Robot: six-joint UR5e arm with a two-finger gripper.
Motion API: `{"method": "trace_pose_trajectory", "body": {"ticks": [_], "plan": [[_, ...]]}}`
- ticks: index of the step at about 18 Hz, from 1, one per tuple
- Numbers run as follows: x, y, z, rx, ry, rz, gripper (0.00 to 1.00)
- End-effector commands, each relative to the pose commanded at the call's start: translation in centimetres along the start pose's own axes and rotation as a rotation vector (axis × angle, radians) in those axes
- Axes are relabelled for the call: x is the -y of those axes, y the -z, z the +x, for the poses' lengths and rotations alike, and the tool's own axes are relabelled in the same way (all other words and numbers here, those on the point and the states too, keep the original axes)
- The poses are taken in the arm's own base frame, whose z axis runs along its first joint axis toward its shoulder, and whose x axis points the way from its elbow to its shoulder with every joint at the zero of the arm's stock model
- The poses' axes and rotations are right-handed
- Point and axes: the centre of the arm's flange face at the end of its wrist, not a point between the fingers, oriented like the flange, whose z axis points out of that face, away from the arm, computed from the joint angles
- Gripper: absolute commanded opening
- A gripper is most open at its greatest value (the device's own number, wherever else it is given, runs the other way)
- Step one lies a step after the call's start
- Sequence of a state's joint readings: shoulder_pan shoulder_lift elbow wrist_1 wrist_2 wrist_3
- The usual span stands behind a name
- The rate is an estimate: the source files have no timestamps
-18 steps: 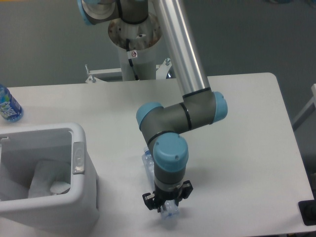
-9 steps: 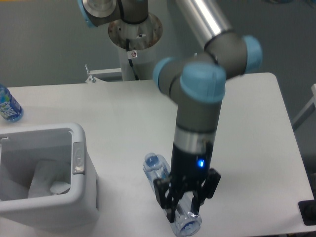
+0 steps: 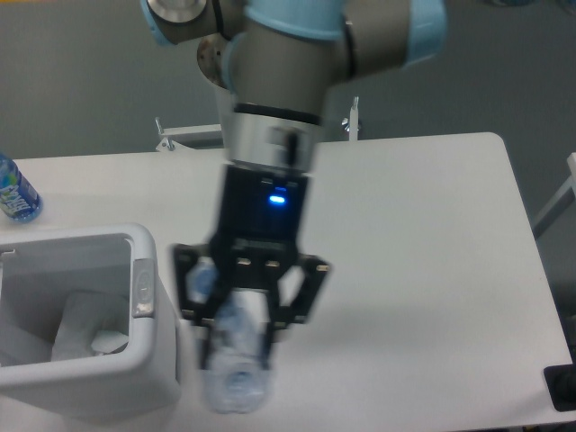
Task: Place the trash in the trash can
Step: 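Carry the bottle over the bin and open the gripper to drop it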
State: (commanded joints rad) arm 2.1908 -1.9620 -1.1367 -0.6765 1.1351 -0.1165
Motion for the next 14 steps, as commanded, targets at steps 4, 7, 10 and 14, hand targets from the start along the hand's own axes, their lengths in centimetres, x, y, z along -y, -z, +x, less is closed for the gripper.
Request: {"method": "trace_pose_trajectory", "body": {"ticks": [4, 7, 10, 14], "plan": [[-0.8, 0.1, 3.2, -0.034, 0.006, -0.011, 0.58], [-2.4, -1.2, 4.6, -0.053, -0.010, -0.045, 0.71], [-3.2, -2.0, 4.7, -0.078, -0.089, -0.063, 1.00], [-2.6, -1.0, 4.2, -0.066, -0.088, -0.047, 1.00]]}}
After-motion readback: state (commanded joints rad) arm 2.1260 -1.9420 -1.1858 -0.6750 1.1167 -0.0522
